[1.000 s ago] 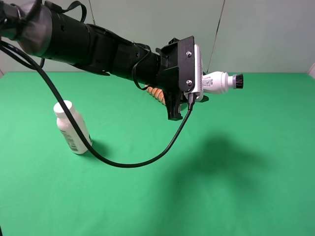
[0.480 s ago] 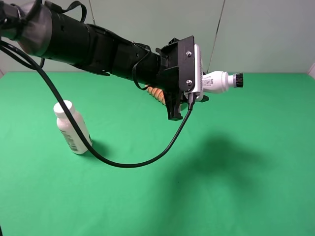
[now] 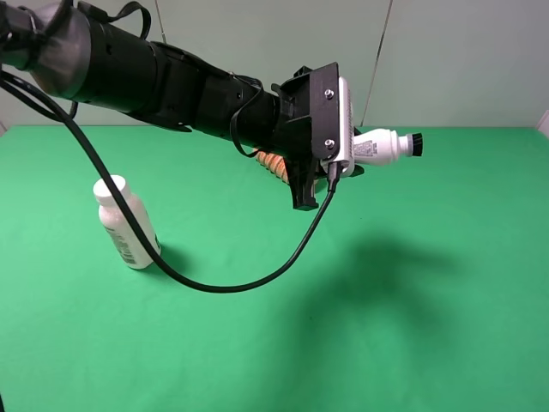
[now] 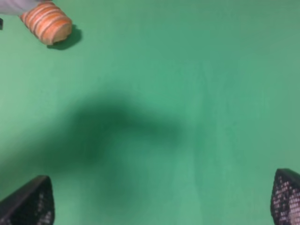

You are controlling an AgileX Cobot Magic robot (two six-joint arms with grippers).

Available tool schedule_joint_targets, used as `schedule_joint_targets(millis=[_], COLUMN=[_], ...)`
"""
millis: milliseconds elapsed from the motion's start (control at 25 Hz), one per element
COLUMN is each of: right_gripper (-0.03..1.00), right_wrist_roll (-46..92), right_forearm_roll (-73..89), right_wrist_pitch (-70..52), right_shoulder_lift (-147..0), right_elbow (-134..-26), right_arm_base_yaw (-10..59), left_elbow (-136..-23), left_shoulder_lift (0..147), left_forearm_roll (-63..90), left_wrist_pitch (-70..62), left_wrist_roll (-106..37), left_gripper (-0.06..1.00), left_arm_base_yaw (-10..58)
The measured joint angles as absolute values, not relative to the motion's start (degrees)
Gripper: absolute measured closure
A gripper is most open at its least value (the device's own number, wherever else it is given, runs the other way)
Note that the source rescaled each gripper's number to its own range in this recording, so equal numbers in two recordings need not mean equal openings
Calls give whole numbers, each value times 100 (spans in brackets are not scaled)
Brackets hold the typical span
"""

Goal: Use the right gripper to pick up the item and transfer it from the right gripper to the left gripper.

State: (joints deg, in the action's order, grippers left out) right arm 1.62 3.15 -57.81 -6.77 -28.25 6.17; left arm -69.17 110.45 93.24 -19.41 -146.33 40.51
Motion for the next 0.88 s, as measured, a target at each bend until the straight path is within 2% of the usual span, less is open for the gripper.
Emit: schedule_joint_targets(millis=[160,640,880], right_gripper=[-3,-3,-3], right_wrist_roll=[162,162,162], right_forearm_roll=[315,315,315], right_wrist_pitch=[-5775,-5775,-5775], right_shoulder_lift=[-677,-677,-357], right_elbow=[-2819,-2819,-2814], right_arm_base_yaw=[617,611,66], left_elbow=[-6917,-6917,-6917], left_shoulder_lift=[11045,11045,11045], left_forearm_roll=[9324,9324,9324], left_wrist_pitch=[-1945,-1945,-1945], left_wrist_roll=[-14633,-14633,-14633], left_gripper=[93,94,94], left_arm_base_yaw=[4051,4051,4051])
